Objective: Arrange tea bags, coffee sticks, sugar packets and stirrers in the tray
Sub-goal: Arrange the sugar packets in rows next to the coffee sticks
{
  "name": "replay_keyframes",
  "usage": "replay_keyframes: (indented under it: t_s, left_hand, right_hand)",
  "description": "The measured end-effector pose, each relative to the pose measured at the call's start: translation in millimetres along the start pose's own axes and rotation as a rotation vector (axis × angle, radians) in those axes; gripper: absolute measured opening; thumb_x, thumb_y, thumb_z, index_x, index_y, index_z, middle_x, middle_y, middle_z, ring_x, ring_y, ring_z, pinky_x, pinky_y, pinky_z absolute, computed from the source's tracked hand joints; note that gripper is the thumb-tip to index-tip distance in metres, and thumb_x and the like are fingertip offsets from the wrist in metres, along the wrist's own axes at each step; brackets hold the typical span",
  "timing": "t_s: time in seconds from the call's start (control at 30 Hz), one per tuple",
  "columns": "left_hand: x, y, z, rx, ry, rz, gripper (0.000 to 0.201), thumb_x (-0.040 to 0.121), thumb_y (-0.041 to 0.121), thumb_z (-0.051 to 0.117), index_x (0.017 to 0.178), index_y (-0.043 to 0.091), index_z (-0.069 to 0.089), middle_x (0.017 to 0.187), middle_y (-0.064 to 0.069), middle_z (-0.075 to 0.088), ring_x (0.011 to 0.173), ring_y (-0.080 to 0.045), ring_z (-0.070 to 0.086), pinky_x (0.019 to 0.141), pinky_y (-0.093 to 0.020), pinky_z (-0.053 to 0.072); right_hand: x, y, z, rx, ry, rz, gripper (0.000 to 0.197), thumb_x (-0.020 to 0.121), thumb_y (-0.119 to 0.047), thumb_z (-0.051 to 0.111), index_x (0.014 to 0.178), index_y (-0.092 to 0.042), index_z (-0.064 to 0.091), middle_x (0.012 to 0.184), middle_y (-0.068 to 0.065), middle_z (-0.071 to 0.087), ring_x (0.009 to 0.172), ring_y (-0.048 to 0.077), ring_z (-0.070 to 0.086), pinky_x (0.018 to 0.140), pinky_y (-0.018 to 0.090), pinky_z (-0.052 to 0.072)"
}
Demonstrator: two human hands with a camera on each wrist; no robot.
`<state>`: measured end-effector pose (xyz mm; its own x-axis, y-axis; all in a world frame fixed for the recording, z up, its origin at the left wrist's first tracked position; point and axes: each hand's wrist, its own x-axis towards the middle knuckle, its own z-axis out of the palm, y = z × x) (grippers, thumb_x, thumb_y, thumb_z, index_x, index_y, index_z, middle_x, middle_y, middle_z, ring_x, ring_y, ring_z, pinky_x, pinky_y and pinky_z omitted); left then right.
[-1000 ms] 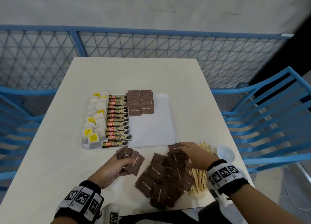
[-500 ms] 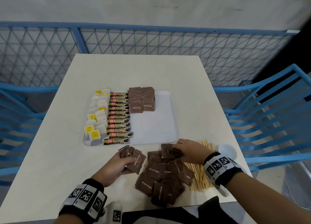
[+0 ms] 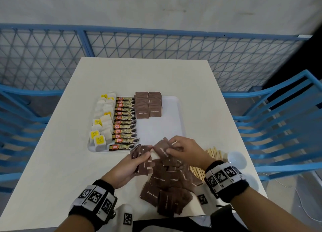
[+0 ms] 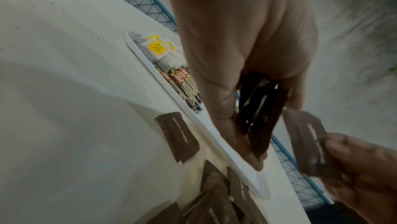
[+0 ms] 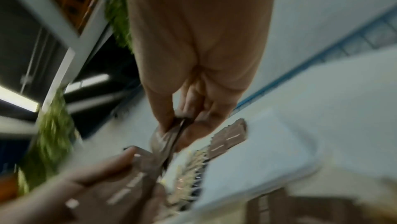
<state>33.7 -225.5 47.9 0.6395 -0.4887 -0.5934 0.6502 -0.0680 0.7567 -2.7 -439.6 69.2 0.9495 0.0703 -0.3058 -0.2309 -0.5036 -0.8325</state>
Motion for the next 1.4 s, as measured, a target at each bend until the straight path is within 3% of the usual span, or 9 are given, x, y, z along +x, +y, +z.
replay_keyframes:
  t_s: [0.13, 0.3, 0.43, 0.57, 0.7, 0.87, 1.07, 1.23, 1.4]
  left_hand:
    - [-4, 4, 6, 0.006, -0.103, 0.068, 0.036, 0.079, 0.021, 0.061, 0.115, 0.018, 0.062, 0.101, -0.011, 0.070, 0.090, -0.026, 0.067, 0.074, -0.036, 0.056]
    - [-3, 3, 3, 0.066, -0.017, 0.054, 0.033, 0.082, 0.001, 0.065, 0.113, 0.012, 0.061, 0.087, -0.019, 0.066, 0.077, -0.028, 0.066, 0.060, -0.029, 0.054]
    - [-5, 1, -8, 0.083, 0.035, 0.051, 0.033, 0.085, -0.002, 0.059, 0.111, 0.017, 0.063, 0.087, -0.014, 0.069, 0.070, -0.023, 0.066, 0.055, -0.024, 0.052]
    - [-10, -1, -16, 0.087, 0.039, 0.040, 0.032, 0.087, -0.004, 0.055, 0.112, 0.015, 0.061, 0.096, -0.014, 0.072, 0.077, -0.020, 0.069, 0.059, -0.027, 0.052]
    - [-11, -2, -19, 0.090, 0.048, 0.043, 0.033, 0.087, -0.003, 0.055, 0.115, 0.014, 0.059, 0.103, -0.016, 0.071, 0.086, -0.024, 0.066, 0.071, -0.033, 0.051]
    - [-11, -3, -24, 0.063, 0.048, 0.048, 0.032, 0.088, -0.004, 0.054, 0.114, 0.013, 0.059, 0.097, -0.013, 0.072, 0.075, -0.020, 0.066, 0.060, -0.027, 0.052]
    - [-10, -3, -27, 0.045, 0.059, 0.040, 0.034, 0.087, -0.003, 0.055, 0.117, 0.013, 0.058, 0.094, -0.013, 0.071, 0.085, -0.028, 0.065, 0.075, -0.037, 0.050]
    - [-9, -4, -33, -0.012, 0.052, 0.034, 0.032, 0.088, -0.007, 0.050, 0.116, 0.007, 0.057, 0.082, -0.016, 0.066, 0.077, -0.030, 0.066, 0.075, -0.037, 0.057]
    - [-11, -6, -38, 0.000, 0.078, 0.061, 0.039, 0.088, -0.010, 0.046, 0.119, 0.012, 0.055, 0.076, -0.010, 0.062, 0.074, -0.022, 0.063, 0.072, -0.034, 0.058]
  right_hand:
    - [3, -14, 21, 0.254, -0.098, 0.028, 0.011, 0.085, -0.011, 0.066, 0.091, -0.018, 0.063, 0.085, -0.001, 0.066, 0.075, 0.020, 0.065, 0.074, 0.031, 0.056]
    - [6, -9, 29, 0.167, -0.072, -0.003, 0.017, 0.084, -0.022, 0.068, 0.097, -0.024, 0.057, 0.080, -0.007, 0.067, 0.065, 0.004, 0.062, 0.064, 0.016, 0.050]
    - [-3, 8, 38, -0.184, -0.045, -0.040, 0.028, 0.085, -0.035, 0.065, 0.105, -0.016, 0.058, 0.092, -0.005, 0.058, 0.080, 0.006, 0.052, 0.076, 0.019, 0.046]
    - [-9, 24, 61, -0.711, -0.336, -0.196, 0.079, 0.071, -0.057, 0.068, 0.136, -0.025, 0.036, 0.136, 0.002, 0.037, 0.124, 0.019, 0.029, 0.108, 0.038, 0.028]
    - [-9, 36, 80, -1.044, -0.484, -0.450, 0.103, 0.059, -0.052, 0.079, 0.142, -0.030, 0.022, 0.143, 0.009, 0.032, 0.126, 0.031, 0.035, 0.101, 0.048, 0.035]
    - [4, 35, 84, -1.086, -0.529, -0.444, 0.083, 0.072, -0.052, 0.069, 0.140, -0.021, 0.032, 0.131, 0.010, 0.043, 0.118, 0.030, 0.040, 0.097, 0.044, 0.039]
    - [17, 19, 93, -1.053, -0.492, -0.359, 0.049, 0.091, -0.031, 0.054, 0.134, -0.012, 0.040, 0.132, 0.015, 0.037, 0.118, 0.031, 0.036, 0.099, 0.041, 0.035]
    - [28, 14, 90, -0.650, -0.427, -0.152, 0.022, 0.085, -0.012, 0.061, 0.107, -0.007, 0.060, 0.113, 0.006, 0.044, 0.108, 0.026, 0.046, 0.084, 0.027, 0.037]
    - [25, -4, 63, -0.273, -0.140, -0.068, 0.017, 0.080, -0.015, 0.070, 0.097, -0.012, 0.067, 0.094, -0.002, 0.049, 0.088, 0.010, 0.047, 0.072, 0.009, 0.036]
